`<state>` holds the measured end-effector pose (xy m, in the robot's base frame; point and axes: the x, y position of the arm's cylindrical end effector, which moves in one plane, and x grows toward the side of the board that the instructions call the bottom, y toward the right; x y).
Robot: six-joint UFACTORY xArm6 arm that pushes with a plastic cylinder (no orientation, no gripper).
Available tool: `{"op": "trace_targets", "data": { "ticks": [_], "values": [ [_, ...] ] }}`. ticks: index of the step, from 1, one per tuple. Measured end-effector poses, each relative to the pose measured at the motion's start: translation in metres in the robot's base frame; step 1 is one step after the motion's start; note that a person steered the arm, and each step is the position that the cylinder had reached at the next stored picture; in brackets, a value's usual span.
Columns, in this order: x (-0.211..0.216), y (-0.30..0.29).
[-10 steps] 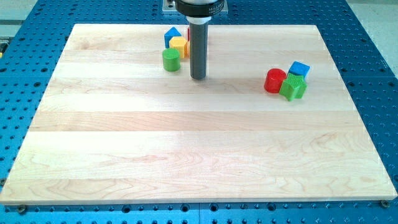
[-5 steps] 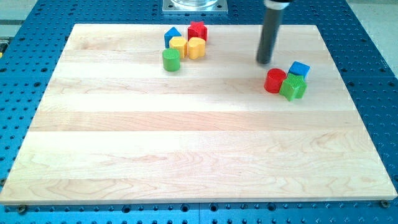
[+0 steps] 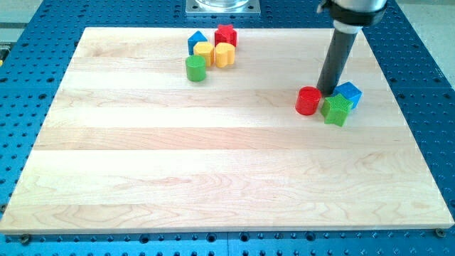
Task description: Push the cube into the red circle
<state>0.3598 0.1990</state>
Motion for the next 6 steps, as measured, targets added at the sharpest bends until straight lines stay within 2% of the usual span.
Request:
{"op": "trace_targets", "data": {
  "ticks": [1,2,4,6],
  "values": [
    [-0.008,0.061],
    [0.041,0.052],
    [0.042,-0.124],
    [0.002,-0.084]
  ]
}}
